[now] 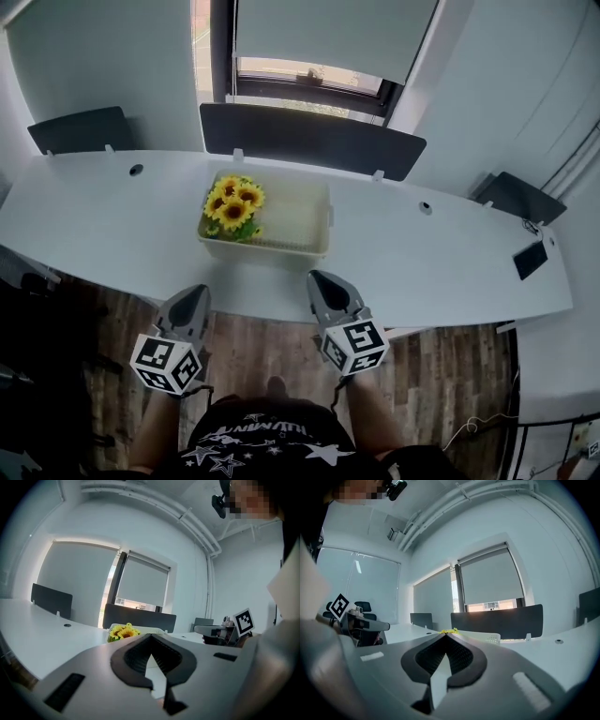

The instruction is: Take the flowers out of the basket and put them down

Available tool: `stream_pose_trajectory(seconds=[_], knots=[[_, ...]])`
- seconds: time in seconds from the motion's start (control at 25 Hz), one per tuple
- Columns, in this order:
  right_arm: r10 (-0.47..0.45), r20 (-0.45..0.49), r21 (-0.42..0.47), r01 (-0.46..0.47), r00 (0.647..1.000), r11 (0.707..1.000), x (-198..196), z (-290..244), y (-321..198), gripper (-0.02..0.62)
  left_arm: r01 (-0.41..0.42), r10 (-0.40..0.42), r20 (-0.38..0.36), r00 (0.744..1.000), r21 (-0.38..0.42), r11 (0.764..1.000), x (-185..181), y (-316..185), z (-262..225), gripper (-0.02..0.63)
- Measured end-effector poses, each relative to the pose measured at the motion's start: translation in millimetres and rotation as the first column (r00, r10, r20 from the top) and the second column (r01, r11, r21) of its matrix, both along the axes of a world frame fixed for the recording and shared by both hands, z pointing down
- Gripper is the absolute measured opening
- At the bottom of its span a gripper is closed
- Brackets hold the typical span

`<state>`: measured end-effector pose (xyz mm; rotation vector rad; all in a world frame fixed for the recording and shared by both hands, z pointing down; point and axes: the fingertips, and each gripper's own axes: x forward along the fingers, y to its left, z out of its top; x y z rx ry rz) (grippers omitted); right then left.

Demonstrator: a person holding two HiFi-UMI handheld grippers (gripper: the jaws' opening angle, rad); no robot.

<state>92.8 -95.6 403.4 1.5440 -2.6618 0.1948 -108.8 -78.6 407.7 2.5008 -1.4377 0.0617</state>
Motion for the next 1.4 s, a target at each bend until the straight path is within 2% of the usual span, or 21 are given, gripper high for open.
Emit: stream_pose_trajectory(seconds=[0.32, 0.56, 1.12, 1.4], knots=[[-0.067, -0.008, -0.008, 0.067, 0.998, 0.998, 3.3, 6.0, -34.5, 0.002, 0.072, -0.072, 0.012, 0.997, -0.015, 0.997, 9.8, -10.0, 3.7, 0.009], [-0.086, 0.017, -0.030, 0.087, 0.996, 0.996, -16.3, 12.9, -55.0, 0.002, 0.100, -0.100, 0.010, 0.995, -0.010, 0.995, -9.0, -24.1, -0.7, 0.009], [-0.027, -0.070, -0.085, 0.021, 0.997, 0.996, -28.7, 19.3, -135.6, 0.002, -0.014, 0.013, -0.025, 1.000, -0.030, 0.999, -23.9, -131.4, 9.4, 0.009], [-0.032, -0.165, -0.150, 0.008, 0.986, 0.989, -35.7, 34.9, -178.5, 0.002, -0.037, 0.038, 0.013, 0.999, -0.037, 0.999, -45.1, -179.0, 16.9, 0.009]])
